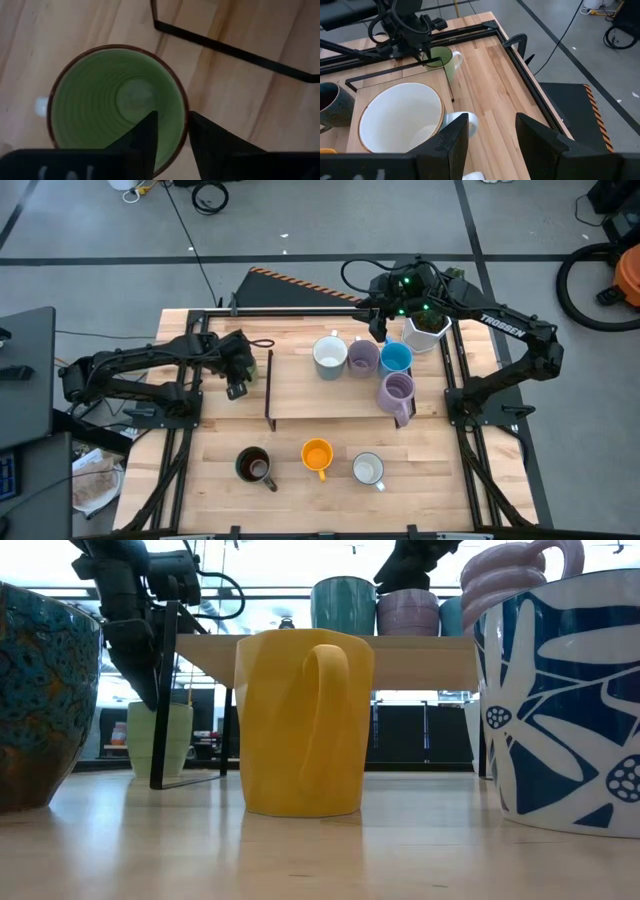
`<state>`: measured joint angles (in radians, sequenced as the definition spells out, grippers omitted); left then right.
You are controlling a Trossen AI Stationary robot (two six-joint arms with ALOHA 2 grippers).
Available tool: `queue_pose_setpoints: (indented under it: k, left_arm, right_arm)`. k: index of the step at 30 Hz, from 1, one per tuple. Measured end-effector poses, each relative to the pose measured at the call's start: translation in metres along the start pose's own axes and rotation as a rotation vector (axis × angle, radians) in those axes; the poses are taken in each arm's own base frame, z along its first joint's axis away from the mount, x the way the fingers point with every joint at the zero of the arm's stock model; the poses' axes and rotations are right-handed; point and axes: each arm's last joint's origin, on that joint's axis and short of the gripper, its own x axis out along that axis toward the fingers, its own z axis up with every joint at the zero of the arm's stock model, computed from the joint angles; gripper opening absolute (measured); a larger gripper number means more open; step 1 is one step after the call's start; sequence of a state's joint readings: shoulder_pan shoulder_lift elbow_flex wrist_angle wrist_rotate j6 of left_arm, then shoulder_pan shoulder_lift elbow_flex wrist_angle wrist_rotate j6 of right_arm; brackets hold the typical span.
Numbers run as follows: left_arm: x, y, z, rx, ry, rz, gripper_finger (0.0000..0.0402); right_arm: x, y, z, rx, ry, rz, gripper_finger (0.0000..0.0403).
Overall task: Place coffee mugs
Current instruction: Put the green mug on the shelf
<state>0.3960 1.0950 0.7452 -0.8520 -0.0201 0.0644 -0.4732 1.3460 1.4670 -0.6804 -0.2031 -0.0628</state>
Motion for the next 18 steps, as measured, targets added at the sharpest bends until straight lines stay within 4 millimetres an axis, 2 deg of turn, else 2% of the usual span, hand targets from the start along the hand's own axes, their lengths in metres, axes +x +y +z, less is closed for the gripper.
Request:
queue_pose_setpoints:
  k: [8, 14, 18]
  left_arm:
    - [0.0, 0.0, 0.0, 0.003, -0.004, -0.002, 0.0018]
    - [-0.002, 0.0, 0.001, 0.001, -0.002, -0.002, 0.0017]
    - [-0.017, 0.001, 0.009, 0.045, -0.012, 0.006, 0.0017]
  right_arm:
    - [0.0, 0.0, 0.0, 0.001, 0.001, 0.0, 0.0169]
    - [0.0, 0.0, 0.0, 0.001, 0.0, 0.0, 0.0169]
    - [0.0, 0.0, 0.0, 0.001, 0.0, 0.0, 0.0169]
